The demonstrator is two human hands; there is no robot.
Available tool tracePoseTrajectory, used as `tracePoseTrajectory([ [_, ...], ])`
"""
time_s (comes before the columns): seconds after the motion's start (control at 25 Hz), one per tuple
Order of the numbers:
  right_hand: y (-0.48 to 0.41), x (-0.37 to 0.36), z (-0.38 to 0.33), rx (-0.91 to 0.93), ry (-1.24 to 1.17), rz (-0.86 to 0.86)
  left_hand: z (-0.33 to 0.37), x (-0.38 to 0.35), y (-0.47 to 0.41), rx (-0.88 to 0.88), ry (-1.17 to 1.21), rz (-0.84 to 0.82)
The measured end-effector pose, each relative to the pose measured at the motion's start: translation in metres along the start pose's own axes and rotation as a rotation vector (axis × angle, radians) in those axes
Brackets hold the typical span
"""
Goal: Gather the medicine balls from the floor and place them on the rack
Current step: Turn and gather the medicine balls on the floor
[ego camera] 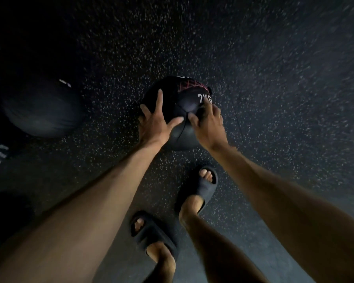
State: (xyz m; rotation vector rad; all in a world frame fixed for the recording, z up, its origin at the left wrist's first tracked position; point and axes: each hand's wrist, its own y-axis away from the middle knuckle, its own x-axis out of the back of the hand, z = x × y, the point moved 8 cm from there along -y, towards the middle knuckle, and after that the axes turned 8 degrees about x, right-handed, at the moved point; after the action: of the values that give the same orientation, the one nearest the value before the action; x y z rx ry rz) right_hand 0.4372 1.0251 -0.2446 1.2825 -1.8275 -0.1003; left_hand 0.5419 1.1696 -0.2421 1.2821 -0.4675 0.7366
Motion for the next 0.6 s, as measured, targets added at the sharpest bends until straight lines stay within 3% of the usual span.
tracePoseTrajectory([
  [0.12, 0.011, 0.001, 0.001, 0.097, 0.046, -0.083, 0.045, 0.023, -0.034, 0.032, 0.111, 0.045],
  [0.24, -0.001, 0.002, 0.003, 0.039, 0.022, -0.138, 0.075, 0.043, -0.051, -0.088, 0.207, 0.089],
  [0.4, -0.066, 0.027, -0.010, -0.070, -0.016, -0.065, 0.084, 0.056, -0.054, -0.272, 0.091, 0.006],
  [0.6, -0.165, 0.072, -0.046, -0.159, 0.030, -0.025, 0.092, 0.049, -0.073, -0.199, -0.043, -0.082],
])
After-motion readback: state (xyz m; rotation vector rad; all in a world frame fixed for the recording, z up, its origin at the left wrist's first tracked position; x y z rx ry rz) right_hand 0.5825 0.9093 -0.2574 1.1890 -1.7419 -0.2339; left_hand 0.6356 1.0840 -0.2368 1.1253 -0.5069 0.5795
